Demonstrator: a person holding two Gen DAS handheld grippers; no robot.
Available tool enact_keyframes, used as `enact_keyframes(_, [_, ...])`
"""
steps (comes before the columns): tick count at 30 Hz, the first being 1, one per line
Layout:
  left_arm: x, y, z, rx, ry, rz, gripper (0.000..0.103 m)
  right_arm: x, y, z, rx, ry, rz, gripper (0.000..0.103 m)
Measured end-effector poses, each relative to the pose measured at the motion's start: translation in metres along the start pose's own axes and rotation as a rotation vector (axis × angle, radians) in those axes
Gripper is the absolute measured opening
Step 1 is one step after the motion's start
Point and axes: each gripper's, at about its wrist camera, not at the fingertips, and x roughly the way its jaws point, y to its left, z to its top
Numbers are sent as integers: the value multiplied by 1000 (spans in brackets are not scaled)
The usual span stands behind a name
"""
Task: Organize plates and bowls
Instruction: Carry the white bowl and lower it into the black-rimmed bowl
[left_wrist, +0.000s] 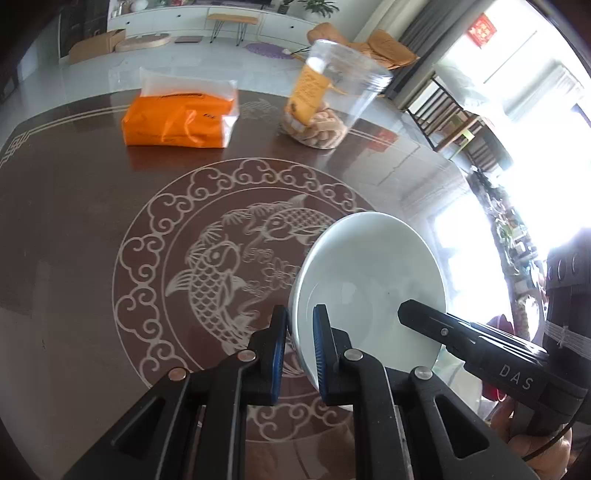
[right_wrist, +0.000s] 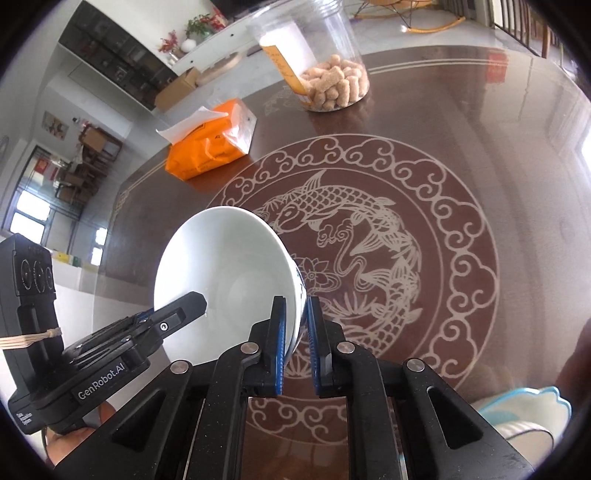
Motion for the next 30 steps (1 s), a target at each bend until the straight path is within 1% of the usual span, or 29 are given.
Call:
enact_keyframes(2, [-11,-24,-9,35,-8,-23,14,-27,-5,-9,6,-30,-11,12])
enact_keyframes(6, [-26,-72,-34,102,-13,-82,14,-81,-24,-37,26,-82,-42,13])
enact_keyframes(9, [-25,-105,-55,151,-3,-104,14,-109,-47,-62,60,-96,-70,13])
enact_keyframes(12, [-13,-132,-73,190,23,-107,14,-124,-73,-84,105,-91,-93,13])
enact_keyframes(15, [1,-154,-87,218,54,-98,14,-130,-97,-100,153,-91,-108,13])
enact_keyframes(17, [13,-164,-94,238,70,-77,14,-130,-112,-105,188,-92,-110,13])
enact_keyframes(22, [39,-173,-106,265,105,-27,14,-122,-140,-113,242,-84,-113,13])
enact_keyframes(25, [47,-174,-110,291,109,3,14,-112,-147,-115,249,-74,-114,13])
enact_keyframes(30, [45,-186,-114,377,74,71,14,-107,-144,-115,211,-87,-137,11])
